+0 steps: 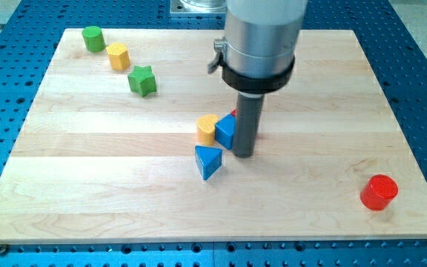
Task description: Move your arm close to the red star
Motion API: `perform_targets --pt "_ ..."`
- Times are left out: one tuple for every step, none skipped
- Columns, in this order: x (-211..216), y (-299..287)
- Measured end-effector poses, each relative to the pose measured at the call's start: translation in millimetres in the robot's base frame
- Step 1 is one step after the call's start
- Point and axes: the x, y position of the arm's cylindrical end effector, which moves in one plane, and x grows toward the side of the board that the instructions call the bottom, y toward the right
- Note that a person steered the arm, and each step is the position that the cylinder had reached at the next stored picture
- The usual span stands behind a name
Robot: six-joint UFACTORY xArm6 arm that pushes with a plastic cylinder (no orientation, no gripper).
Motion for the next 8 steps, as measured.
perform_targets --pt "-8.5 -40.7" --pt "-22.4 -41.2" --pt "-36.1 -63.9" --pt "-30.4 -81.7" --pt "-35.1 -59.7" --pt "-46.6 -23.2" --pt "-60.6 24.2" --pt "-39.3 59.3"
